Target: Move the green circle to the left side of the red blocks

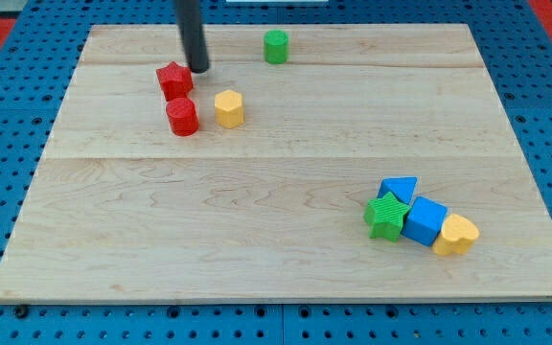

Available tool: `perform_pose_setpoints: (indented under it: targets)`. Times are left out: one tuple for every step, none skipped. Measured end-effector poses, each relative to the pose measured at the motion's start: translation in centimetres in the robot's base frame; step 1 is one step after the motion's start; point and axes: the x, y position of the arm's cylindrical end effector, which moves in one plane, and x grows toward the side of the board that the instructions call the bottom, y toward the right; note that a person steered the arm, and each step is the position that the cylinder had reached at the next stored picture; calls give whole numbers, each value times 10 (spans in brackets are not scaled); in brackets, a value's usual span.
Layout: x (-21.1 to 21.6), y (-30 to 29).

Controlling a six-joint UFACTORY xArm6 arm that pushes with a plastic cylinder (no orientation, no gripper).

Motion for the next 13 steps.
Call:
perform_pose_setpoints:
  targets:
    - [13, 115]
    - [-33, 206]
    - [-48, 133]
    - [-43, 7]
    - [-55, -27]
    - [-53, -106]
    - [-24, -113]
    - [-64, -125]
    - [-48, -154]
    - [4, -156]
    - [0, -158]
    - [2, -183]
    - [42, -173]
